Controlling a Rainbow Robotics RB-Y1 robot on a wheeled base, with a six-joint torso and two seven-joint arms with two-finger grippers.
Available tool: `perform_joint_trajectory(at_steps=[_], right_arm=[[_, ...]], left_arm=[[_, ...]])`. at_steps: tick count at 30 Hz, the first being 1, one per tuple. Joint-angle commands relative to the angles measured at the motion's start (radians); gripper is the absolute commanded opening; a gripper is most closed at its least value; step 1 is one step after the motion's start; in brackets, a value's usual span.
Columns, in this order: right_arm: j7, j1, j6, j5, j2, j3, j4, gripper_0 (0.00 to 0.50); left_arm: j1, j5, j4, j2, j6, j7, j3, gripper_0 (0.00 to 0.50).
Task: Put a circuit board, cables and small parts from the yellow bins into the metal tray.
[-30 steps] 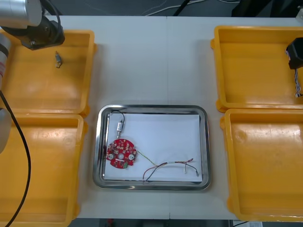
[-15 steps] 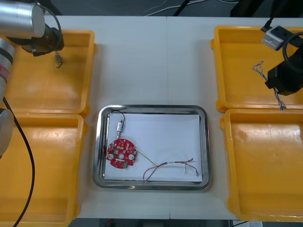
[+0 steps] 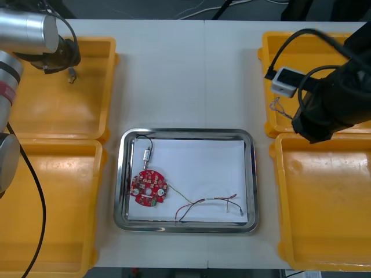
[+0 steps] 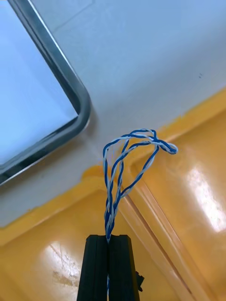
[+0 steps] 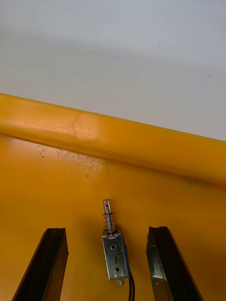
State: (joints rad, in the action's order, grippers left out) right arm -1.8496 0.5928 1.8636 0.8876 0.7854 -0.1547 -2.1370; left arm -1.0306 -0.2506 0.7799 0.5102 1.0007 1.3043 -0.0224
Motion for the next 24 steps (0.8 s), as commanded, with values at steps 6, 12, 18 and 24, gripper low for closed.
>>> perform_joint_trajectory(at_steps=[6,12,18,24], right_arm=[[-0.019,0.119,-0.058,-0.067,-0.06,-0.286,-0.03,0.0],[-0.016,0.182,-0.099,-0.113,-0.089,-0.445,-0.003,0.0],[-0.016,0.249,-0.156,-0.124,-0.15,-0.572,0.105,0.0],[-0.028,0.286,-0.176,-0.127,-0.198,-0.62,0.192,0.0]], left_arm=[[-0.04,-0.007,-0.01,-0.032,-0.045,0.084,-0.002,0.484],[-0.028,-0.007,-0.01,-0.032,-0.056,0.092,-0.002,0.474],[-0.017,0.001,-0.01,-0.032,-0.056,0.095,-0.002,0.472],[-0.005,0.007,-0.01,-0.032,-0.06,0.099,-0.004,0.472]])
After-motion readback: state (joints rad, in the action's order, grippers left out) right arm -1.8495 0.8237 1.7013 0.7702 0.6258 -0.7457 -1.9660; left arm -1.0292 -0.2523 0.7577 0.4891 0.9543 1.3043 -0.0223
